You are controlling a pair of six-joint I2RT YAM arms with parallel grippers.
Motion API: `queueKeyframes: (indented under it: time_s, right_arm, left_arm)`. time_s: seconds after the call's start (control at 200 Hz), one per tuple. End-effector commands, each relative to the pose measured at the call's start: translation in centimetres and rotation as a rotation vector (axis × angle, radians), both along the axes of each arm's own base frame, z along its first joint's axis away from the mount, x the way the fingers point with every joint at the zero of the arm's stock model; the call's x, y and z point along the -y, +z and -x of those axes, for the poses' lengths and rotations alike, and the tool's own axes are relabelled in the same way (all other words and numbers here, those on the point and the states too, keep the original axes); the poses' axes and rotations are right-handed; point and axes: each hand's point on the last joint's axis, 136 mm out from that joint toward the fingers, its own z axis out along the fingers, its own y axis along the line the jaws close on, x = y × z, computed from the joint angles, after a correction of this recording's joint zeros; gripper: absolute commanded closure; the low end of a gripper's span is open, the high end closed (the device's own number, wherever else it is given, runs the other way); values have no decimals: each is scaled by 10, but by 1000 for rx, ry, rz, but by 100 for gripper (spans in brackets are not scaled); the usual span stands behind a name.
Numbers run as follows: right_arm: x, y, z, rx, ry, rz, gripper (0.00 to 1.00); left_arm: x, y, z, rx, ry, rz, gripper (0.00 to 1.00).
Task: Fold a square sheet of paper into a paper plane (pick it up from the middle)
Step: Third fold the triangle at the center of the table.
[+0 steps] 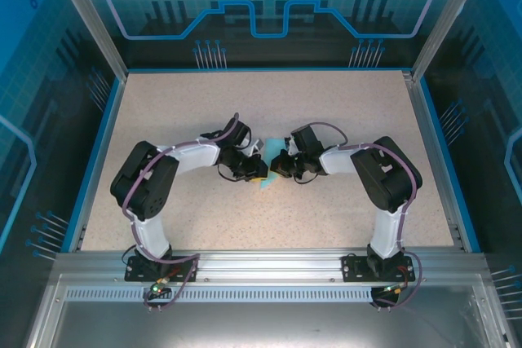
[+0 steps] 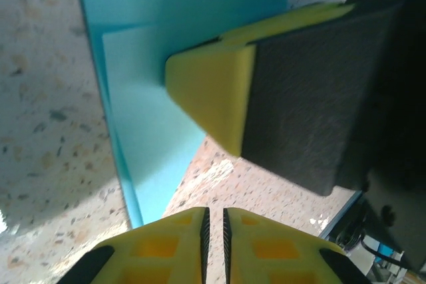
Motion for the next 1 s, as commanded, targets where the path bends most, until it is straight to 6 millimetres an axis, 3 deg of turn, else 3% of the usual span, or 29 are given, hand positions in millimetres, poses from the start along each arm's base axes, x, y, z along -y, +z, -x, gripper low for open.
queueKeyframes:
  time_s: [0.0, 0.29, 0.48, 0.695, 0.995]
  right_arm:
    - [11, -18, 3, -53, -27, 62, 93]
    - [10, 18, -13, 13, -41, 13, 91]
    - [20, 39, -11, 66, -47, 32, 89]
    - [19, 25, 3, 36, -32, 24, 90]
    - [21, -4, -2, -6, -48, 43, 91]
  left_arm:
    - [10, 1, -17, -3, 21, 31, 84]
    - [-7, -45, -7, -83, 34, -104, 87]
    - [-15, -58, -4, -94, 40, -151, 88]
    - [-16, -60, -4, -95, 40, -159, 88]
    - [-20, -65, 1, -109, 27, -181, 89]
